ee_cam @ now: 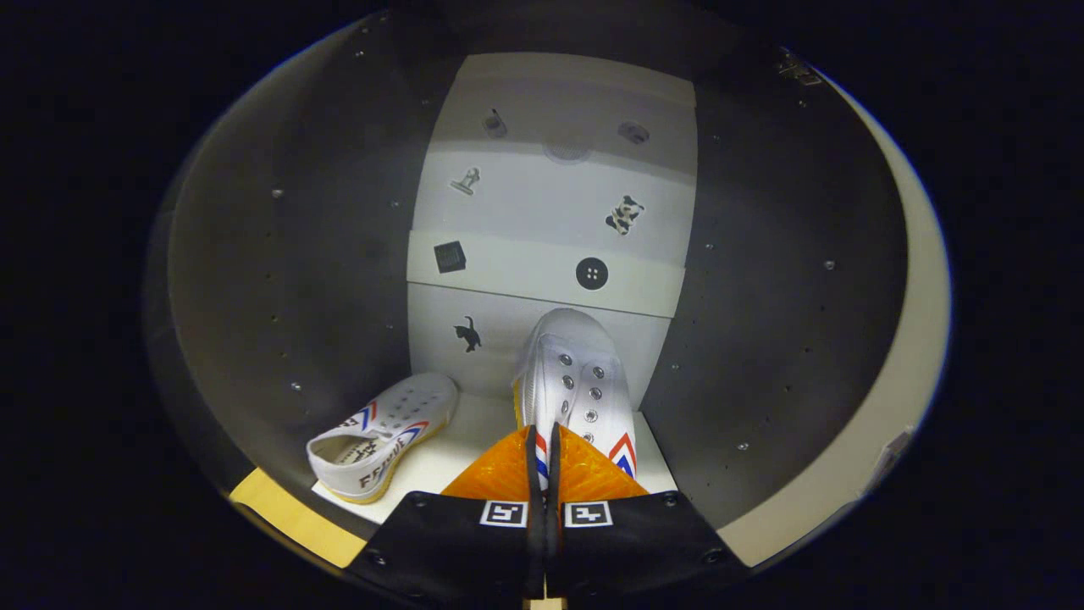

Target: Open the shoe cabinet door, grab the shoes and put them into the shoe cabinet, then close the shoe cabinet door.

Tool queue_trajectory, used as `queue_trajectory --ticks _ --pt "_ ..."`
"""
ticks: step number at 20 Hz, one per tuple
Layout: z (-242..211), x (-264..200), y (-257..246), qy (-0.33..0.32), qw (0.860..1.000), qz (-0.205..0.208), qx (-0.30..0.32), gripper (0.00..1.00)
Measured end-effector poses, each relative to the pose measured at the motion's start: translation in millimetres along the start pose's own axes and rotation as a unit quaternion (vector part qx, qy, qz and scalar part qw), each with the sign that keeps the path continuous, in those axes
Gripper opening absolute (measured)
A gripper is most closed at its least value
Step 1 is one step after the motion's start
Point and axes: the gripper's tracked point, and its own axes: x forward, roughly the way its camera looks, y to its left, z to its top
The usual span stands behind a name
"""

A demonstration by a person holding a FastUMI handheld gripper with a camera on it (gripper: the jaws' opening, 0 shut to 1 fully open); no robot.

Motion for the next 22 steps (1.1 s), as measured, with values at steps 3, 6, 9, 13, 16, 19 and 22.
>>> queue_trajectory --ticks 3,6,9,13,16,19,22 --pt "-20.1 36.4 0.6 0.04 0.999 0.009 0.012 0.02" --pt "-33.3 59.1 4.0 0.062 0.997 0.02 0.038 0.02" --pt "-48.0 71.1 15.3 0.087 0.994 0.037 0.058 0.02" --pt "-43.9 62.3 17.8 0.072 0.996 0.023 0.056 0.22" --pt "-35.4 24.5 28.8 0.054 0.994 0.04 0.085 0.64" --pt "-21.1 -37.2 33.3 0.006 0.996 0.041 0.08 0.98" --pt "-7.7 -119.2 41.4 -0.056 0.995 0.048 0.063 0.98"
